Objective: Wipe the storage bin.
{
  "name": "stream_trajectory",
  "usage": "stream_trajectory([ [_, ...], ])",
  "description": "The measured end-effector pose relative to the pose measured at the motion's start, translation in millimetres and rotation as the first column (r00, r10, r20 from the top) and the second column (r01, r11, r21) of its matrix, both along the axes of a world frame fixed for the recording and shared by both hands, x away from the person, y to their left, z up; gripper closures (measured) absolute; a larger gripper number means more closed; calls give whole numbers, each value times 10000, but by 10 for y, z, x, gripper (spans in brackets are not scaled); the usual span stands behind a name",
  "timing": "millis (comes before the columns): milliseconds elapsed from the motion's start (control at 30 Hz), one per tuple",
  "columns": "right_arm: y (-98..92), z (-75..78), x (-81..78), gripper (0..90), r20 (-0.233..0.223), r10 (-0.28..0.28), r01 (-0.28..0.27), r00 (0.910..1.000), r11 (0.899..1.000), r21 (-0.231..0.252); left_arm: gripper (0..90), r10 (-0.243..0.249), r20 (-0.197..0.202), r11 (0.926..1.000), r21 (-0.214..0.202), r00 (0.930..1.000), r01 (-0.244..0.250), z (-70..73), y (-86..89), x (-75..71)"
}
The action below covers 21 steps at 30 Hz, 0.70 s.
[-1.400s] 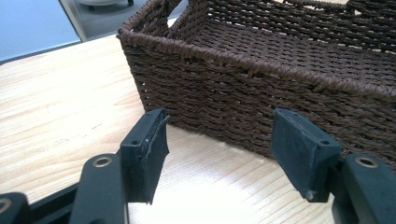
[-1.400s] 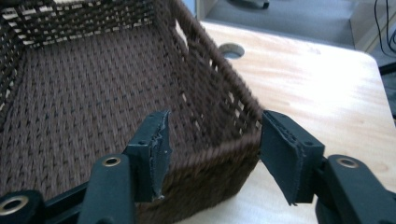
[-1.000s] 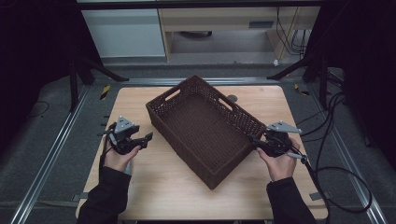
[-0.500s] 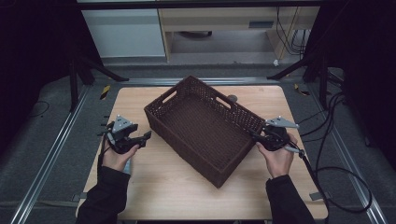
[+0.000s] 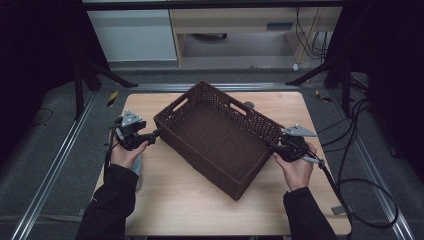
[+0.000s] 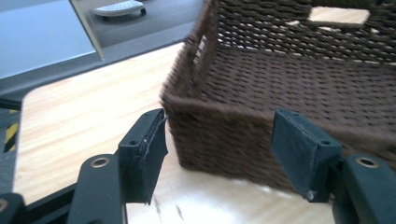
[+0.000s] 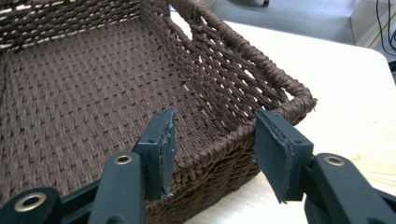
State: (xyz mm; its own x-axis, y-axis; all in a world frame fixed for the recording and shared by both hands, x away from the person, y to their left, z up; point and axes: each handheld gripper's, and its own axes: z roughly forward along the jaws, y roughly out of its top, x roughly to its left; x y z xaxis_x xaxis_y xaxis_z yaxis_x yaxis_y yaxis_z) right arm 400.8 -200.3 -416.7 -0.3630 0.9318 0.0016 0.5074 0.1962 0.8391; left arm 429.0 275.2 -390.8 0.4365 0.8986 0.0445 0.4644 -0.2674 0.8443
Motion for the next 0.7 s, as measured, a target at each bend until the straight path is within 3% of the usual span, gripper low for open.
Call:
stream_trajectory([
  [200,-5,-20,94,509,70,-177,178,9998,9998,-45,347,13,59,10000,25,10000,-13,-28,17,217],
  [267,-7,-24,110,509,98,-165,166,9998,9998,-76,348,20,-74,9998,-178,10000,-22,-50,17,299],
  [333,-13,-24,120,510,105,-144,145,9998,9999,-84,352,58,-110,10000,43,9999,-58,-82,9,382],
  [467,-24,-30,133,511,105,-137,136,9999,9999,36,397,90,-296,10000,-15,9995,-90,-179,9,516],
  [567,-30,-27,134,508,104,-103,102,9999,9999,75,434,7,-590,9999,-155,9983,-17,-255,26,572],
  [700,-45,13,105,487,81,-55,53,10000,9996,263,505,-229,-571,9996,-193,9981,219,-261,9,563],
])
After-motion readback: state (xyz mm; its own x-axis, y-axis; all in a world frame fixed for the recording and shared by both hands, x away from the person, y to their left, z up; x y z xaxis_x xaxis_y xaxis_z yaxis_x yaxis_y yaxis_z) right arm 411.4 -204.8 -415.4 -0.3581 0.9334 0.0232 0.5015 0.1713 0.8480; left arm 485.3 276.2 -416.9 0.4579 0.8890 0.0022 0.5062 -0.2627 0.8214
